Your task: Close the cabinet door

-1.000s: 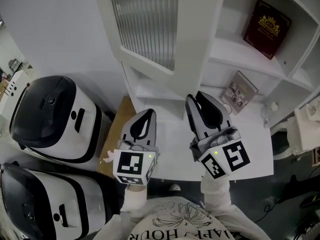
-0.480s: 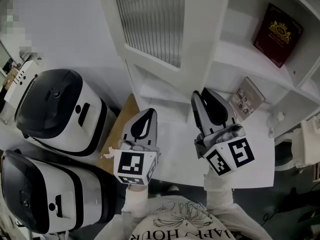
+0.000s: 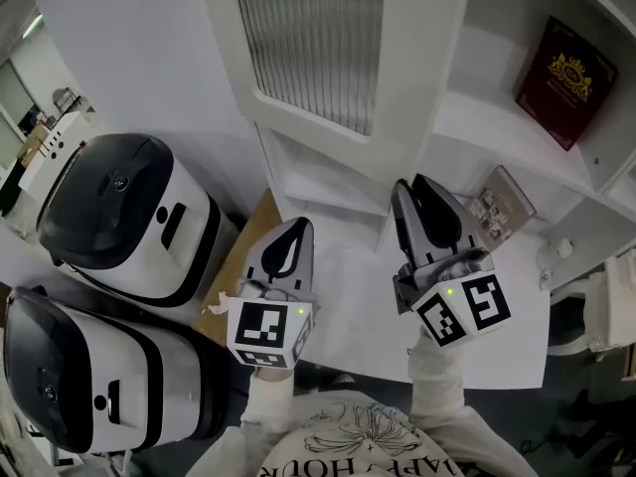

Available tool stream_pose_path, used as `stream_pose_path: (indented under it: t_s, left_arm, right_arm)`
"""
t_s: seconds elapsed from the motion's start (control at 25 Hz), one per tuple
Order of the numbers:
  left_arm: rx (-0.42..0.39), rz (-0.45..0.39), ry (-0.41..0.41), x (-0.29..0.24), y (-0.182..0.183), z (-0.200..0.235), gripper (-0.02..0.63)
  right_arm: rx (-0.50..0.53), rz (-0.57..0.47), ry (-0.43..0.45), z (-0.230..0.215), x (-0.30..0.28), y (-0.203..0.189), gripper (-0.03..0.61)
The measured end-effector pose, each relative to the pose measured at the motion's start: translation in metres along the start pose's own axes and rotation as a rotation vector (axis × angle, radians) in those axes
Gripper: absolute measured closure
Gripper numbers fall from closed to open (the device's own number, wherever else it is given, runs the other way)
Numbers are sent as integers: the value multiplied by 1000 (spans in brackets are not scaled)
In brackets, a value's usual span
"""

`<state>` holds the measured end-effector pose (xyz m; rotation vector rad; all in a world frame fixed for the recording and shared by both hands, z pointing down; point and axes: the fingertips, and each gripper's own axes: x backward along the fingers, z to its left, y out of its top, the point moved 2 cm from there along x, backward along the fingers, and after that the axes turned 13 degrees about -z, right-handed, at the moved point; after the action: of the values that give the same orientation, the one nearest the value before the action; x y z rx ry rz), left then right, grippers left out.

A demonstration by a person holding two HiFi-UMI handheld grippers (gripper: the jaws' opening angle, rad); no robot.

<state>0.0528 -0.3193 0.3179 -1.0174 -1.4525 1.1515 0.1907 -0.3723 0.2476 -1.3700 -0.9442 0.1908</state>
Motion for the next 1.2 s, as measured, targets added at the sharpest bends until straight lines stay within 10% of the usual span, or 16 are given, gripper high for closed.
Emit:
stream_pose_path:
  t_s: [1.2]
  left_arm:
    - [-21,17,-26,-40,-9,-15,609]
  right_arm:
    - [40,6,3,-44,-22,-8,494]
